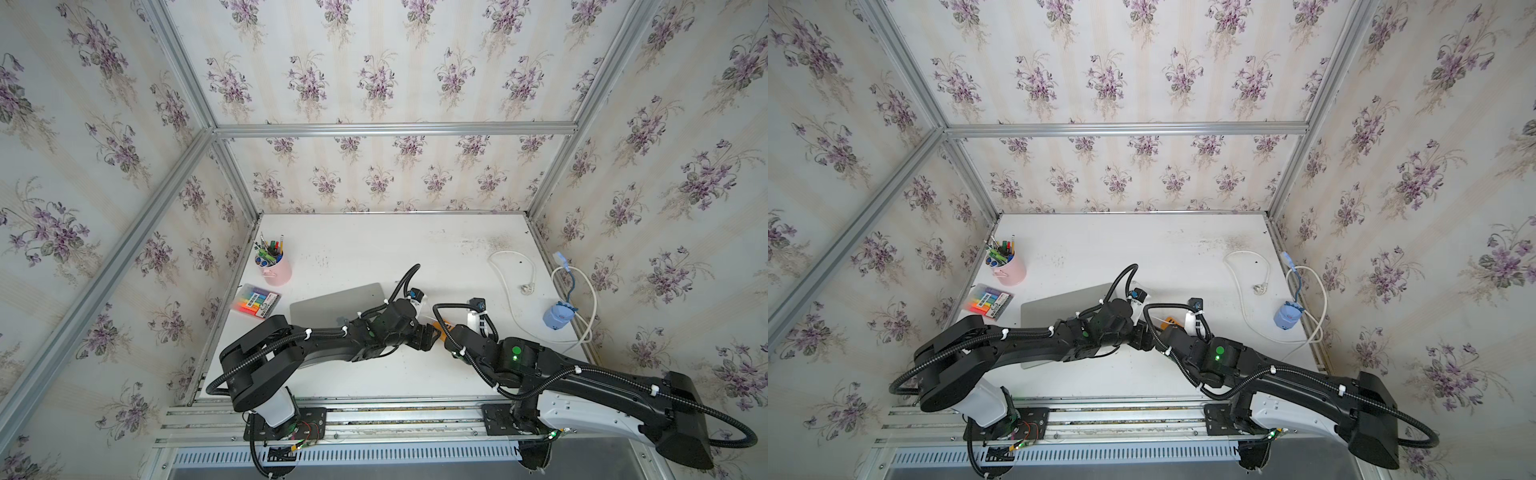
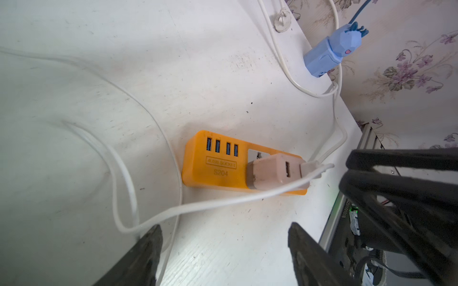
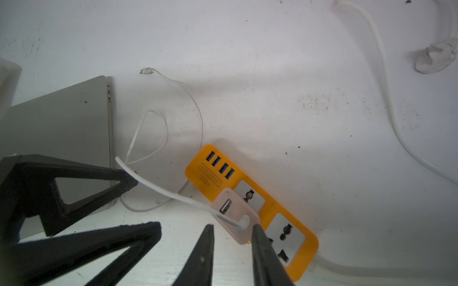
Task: Unplug the laptop charger
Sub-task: Remove the charging cable from the plug.
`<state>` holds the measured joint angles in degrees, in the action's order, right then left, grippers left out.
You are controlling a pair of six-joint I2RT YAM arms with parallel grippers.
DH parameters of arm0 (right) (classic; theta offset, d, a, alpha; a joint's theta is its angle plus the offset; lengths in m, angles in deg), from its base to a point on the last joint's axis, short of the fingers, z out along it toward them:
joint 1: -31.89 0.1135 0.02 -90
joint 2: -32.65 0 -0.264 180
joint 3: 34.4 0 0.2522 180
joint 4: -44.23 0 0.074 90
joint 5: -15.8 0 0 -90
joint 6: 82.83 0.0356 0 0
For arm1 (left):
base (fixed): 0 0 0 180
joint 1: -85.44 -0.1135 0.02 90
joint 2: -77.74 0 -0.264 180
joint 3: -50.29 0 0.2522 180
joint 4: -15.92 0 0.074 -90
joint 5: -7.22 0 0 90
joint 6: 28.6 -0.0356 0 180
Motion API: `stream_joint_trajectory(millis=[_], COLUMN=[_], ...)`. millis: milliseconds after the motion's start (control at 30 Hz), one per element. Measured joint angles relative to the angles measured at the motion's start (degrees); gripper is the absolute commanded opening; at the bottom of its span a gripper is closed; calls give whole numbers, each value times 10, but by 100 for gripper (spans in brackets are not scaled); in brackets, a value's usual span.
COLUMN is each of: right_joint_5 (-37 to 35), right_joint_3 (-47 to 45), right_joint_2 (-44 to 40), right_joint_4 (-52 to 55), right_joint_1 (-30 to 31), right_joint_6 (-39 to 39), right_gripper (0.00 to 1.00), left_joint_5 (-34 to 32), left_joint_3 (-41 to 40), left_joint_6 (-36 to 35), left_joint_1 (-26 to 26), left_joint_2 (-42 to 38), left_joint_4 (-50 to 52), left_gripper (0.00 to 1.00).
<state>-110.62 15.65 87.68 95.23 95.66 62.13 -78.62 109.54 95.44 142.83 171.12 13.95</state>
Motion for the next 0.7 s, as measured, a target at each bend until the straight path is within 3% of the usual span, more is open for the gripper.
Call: stream_joint_trajectory(millis=[267, 400, 700], right_joint_5=[9, 12, 7], right_joint_3=[-9, -17, -24], right_joint_2=[12, 7, 18], right_joint_4=[-26, -27, -48], right_joint_1=[-19, -24, -30], right_joint_6=[-20, -24, -34], right_gripper=[22, 12, 0], left_joint_5=[-17, -18, -17], left_joint_3=[38, 49, 51], left_joint_6=[36, 49, 65], left_joint_1=[16, 20, 26], left_joint_2=[32, 47, 55], left_joint_4=[12, 12, 2], left_gripper=[76, 76, 77])
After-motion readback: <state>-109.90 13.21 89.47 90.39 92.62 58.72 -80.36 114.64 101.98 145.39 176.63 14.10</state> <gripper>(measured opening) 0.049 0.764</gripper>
